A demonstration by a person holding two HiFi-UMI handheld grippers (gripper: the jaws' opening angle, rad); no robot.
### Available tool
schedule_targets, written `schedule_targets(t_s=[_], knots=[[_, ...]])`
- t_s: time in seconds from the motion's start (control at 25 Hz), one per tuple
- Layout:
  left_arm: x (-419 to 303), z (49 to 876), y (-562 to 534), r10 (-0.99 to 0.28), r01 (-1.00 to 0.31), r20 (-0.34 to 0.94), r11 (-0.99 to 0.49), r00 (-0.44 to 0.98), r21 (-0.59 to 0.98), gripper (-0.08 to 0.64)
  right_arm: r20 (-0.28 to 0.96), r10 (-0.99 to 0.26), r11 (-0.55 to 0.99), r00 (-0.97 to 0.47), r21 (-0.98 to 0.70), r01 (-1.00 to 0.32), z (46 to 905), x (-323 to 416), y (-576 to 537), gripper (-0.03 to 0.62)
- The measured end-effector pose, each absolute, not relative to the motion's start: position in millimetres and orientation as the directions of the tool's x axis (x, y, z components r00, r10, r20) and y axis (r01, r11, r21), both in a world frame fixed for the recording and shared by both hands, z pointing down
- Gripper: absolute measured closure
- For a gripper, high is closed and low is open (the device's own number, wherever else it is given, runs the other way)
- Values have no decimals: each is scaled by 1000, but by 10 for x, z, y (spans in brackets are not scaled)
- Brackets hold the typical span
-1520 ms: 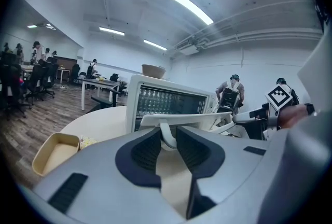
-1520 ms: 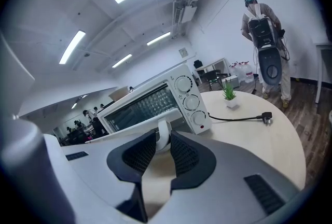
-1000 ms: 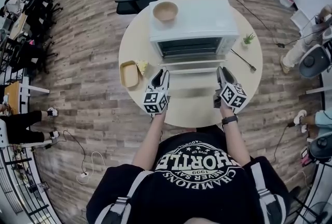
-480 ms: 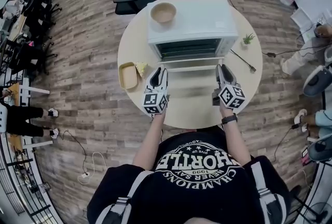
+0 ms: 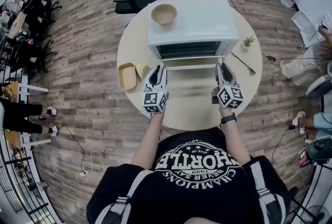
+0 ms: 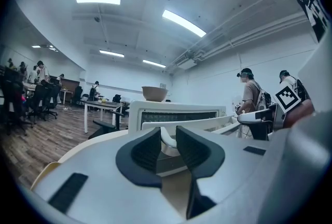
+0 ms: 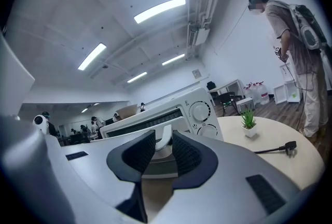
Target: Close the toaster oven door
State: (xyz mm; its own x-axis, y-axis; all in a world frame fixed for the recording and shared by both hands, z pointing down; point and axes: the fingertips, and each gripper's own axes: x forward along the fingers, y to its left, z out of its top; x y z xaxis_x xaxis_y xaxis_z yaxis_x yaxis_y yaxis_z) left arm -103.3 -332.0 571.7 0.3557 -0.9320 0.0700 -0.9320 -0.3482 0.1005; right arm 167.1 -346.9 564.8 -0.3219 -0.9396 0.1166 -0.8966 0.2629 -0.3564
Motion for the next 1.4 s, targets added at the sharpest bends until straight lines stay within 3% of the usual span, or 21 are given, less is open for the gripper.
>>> schedule_targets(t_s=[1.2, 1.4], knots=[[-1069, 5536, -3619, -954, -952, 14, -297, 299, 75, 457, 32, -922, 360, -385, -294, -885, 5457, 1641, -3789, 476], [-1085, 5533, -3660, -957, -953, 4, -290, 291, 90, 457, 59, -918, 375, -391, -189, -908, 5437, 1605, -3832, 476]])
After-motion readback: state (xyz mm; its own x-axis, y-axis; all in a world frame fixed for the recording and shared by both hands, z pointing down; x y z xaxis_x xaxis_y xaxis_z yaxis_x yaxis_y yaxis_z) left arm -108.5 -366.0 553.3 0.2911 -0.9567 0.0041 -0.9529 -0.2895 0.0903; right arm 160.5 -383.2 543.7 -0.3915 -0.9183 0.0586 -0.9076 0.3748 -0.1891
